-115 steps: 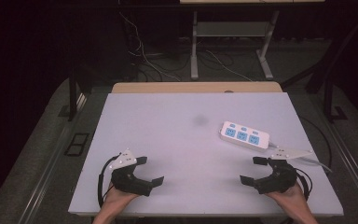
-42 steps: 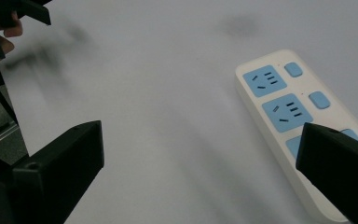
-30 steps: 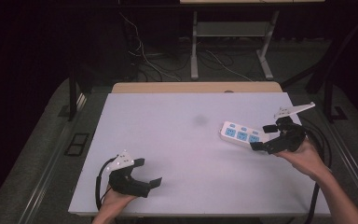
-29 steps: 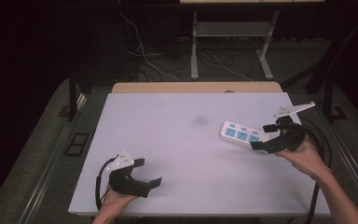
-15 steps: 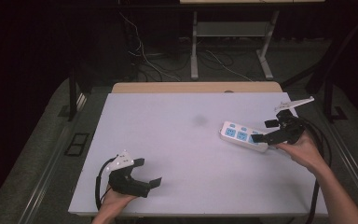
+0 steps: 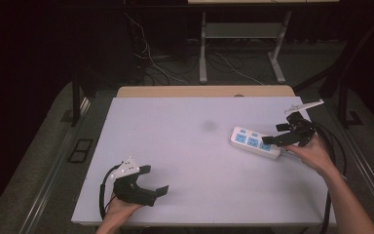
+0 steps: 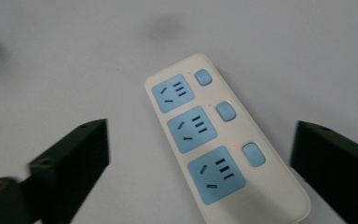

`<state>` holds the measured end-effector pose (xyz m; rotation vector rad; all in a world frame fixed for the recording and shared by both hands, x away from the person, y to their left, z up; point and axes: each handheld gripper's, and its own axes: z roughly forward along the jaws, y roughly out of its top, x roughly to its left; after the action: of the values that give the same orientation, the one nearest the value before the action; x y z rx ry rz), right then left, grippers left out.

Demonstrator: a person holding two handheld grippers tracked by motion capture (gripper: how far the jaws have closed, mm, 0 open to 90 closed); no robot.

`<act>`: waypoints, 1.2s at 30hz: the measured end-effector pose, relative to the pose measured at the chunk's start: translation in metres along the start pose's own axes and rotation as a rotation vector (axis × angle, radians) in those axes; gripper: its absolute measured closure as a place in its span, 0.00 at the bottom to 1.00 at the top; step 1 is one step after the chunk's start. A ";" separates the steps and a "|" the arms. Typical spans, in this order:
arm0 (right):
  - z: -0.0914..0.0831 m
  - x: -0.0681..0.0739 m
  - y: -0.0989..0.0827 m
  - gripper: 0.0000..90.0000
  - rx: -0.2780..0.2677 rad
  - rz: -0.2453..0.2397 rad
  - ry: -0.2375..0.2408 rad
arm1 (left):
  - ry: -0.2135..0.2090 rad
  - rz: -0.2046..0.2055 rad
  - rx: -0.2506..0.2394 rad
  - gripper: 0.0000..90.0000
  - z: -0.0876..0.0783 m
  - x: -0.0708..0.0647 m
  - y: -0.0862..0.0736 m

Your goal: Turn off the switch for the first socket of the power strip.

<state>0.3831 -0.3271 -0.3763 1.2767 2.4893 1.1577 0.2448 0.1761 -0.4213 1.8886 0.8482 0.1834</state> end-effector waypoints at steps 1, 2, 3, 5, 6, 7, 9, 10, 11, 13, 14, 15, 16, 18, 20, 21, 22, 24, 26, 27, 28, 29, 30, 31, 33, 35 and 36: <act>0.001 -0.001 0.000 0.07 0.004 0.000 -0.012 | 0.000 0.000 0.001 0.00 0.000 0.000 0.000; 0.003 -0.003 0.000 0.12 0.006 -0.003 -0.019 | 0.000 0.002 0.001 0.00 0.000 0.000 0.000; 0.003 -0.003 0.000 0.12 0.006 -0.003 -0.019 | 0.000 0.002 0.001 0.00 0.000 0.000 0.000; 0.005 -0.006 0.000 0.19 0.006 -0.003 -0.035 | 0.000 0.002 0.001 0.00 0.000 0.000 0.000; 0.006 -0.007 0.000 0.23 0.006 -0.002 -0.034 | 0.000 0.002 0.001 0.00 0.000 0.000 0.000; 0.007 -0.009 -0.001 0.26 0.004 -0.006 -0.034 | 0.000 0.002 0.002 0.00 0.000 0.000 0.000; 0.009 -0.010 -0.001 0.32 0.009 -0.001 -0.036 | 0.000 -0.001 -0.001 0.00 0.000 0.000 0.000; 0.009 -0.010 -0.001 0.32 0.009 -0.001 -0.036 | 0.001 0.000 -0.001 0.00 0.000 0.000 0.000; 0.011 -0.012 -0.001 0.38 0.009 0.003 -0.035 | 0.001 0.001 0.000 0.00 0.000 0.000 0.000; 0.012 -0.013 -0.001 0.40 0.010 0.005 -0.038 | 0.002 -0.002 -0.002 0.00 0.000 0.000 0.000; 0.014 -0.014 -0.001 0.46 0.012 0.007 -0.046 | 0.001 -0.001 -0.001 0.00 0.000 0.000 0.000; 0.014 -0.014 -0.001 0.46 0.012 0.007 -0.046 | 0.001 -0.001 -0.001 0.00 0.000 0.000 0.000; 0.015 -0.014 -0.001 0.50 0.013 0.002 -0.050 | 0.001 -0.001 -0.001 0.00 0.000 0.000 0.000; 0.017 -0.015 -0.001 0.56 0.019 0.003 -0.057 | 0.002 -0.002 -0.002 0.00 0.000 0.000 0.000; 0.019 -0.016 -0.001 0.63 0.024 0.003 -0.056 | 0.002 -0.002 -0.003 0.00 0.000 0.000 0.000; 0.020 -0.017 -0.002 0.72 0.029 0.004 -0.056 | 0.002 -0.002 -0.003 0.00 0.000 0.000 0.000; 0.021 -0.018 -0.002 0.76 0.029 0.003 -0.055 | 0.002 -0.002 -0.003 0.00 -0.001 0.000 0.000; 0.023 -0.019 -0.002 0.84 0.032 0.004 -0.051 | 0.002 -0.001 -0.003 0.00 -0.001 0.001 0.000; 0.024 -0.019 -0.002 0.87 0.032 0.006 -0.053 | 0.002 -0.001 -0.003 0.00 -0.001 0.001 0.000; 0.024 -0.019 -0.002 0.91 0.034 0.011 -0.053 | 0.002 -0.001 -0.002 0.00 -0.001 0.001 0.000; 0.025 -0.021 -0.002 0.97 0.034 0.011 -0.050 | 0.003 -0.001 -0.002 0.00 -0.001 0.001 0.000; 0.026 -0.021 -0.002 0.99 0.034 0.013 -0.049 | 0.002 0.000 -0.001 0.00 -0.001 0.001 0.000; 0.026 -0.021 -0.002 0.99 0.034 0.013 -0.049 | 0.002 0.000 0.000 0.00 -0.001 0.001 0.000; 0.028 -0.023 -0.002 1.00 0.041 0.021 -0.053 | 0.002 0.000 0.000 0.00 -0.001 0.001 0.000; 0.029 -0.025 -0.003 1.00 0.046 0.027 -0.057 | 0.002 0.000 -0.001 0.00 -0.001 0.001 0.000; 0.030 -0.027 -0.003 1.00 0.049 0.033 -0.054 | 0.002 0.000 0.000 0.00 -0.001 0.001 0.000; 0.031 -0.027 -0.003 1.00 0.050 0.037 -0.054 | 0.002 0.000 -0.001 0.00 -0.001 0.001 0.000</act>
<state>0.4113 -0.3303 -0.4068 1.3536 2.4814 1.0604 0.2451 0.1773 -0.4216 1.8884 0.8493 0.1858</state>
